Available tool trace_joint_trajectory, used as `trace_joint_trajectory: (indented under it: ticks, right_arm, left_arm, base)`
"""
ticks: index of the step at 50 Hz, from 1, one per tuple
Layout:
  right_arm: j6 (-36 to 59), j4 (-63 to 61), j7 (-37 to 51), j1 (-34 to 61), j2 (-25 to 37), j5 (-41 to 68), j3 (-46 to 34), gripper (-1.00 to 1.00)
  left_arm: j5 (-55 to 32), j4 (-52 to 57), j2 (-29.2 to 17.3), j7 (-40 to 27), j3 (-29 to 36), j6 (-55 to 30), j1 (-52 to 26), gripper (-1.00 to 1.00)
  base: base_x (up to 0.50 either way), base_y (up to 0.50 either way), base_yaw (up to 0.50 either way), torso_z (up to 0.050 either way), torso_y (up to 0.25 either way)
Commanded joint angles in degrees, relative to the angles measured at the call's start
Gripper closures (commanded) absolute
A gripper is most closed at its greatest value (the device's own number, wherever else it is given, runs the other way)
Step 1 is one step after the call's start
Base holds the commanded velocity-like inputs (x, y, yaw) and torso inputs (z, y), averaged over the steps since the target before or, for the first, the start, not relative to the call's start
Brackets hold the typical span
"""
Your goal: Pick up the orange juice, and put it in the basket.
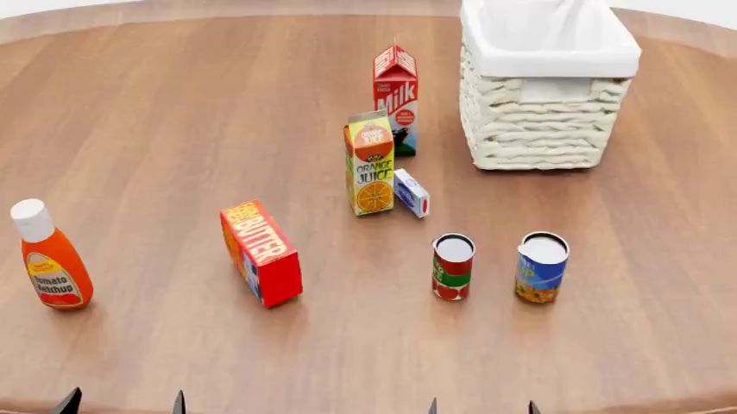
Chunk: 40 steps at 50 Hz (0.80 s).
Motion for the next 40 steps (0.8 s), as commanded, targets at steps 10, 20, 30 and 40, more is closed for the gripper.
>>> trace_joint_trajectory:
  ticks: [10, 20, 30, 40]
  right_arm:
    - [3.74, -3.02, 2.17, 1.42, 3.22, -1.23, -4.24, -1.0]
    - [5.55, -3.98, 2.59, 2.87, 4.57, -0.94, -5.43, -1.0]
    - [6.38, -5.27, 3.24, 2.75, 5.2, -0.18, -6.03, -1.0]
    - [6.33, -5.83, 3.88, 2.64, 5.79, 1.18, -6.35, -1.0]
  left_arm:
    - [-2.47, -0.03, -2.47, -2.87, 2.87, 0.09, -0.06, -1.0]
    - [-3.48, -0.06, -3.48, -4.05, 4.06, 0.18, -0.13, -1.0]
    - [-4.24, -0.09, -4.24, -4.94, 4.96, 0.27, -0.19, -1.0]
    - [-4.88, -0.12, -4.88, -5.68, 5.71, 0.35, -0.25, -1.0]
  base:
    - [0.0, 0.0, 0.0, 0.0, 0.0]
    - [0.12, 0.0, 0.0, 0.0, 0.0]
    - [0.23, 0.0, 0.0, 0.0, 0.0]
    - [0.23, 0.0, 0.0, 0.0, 0.0]
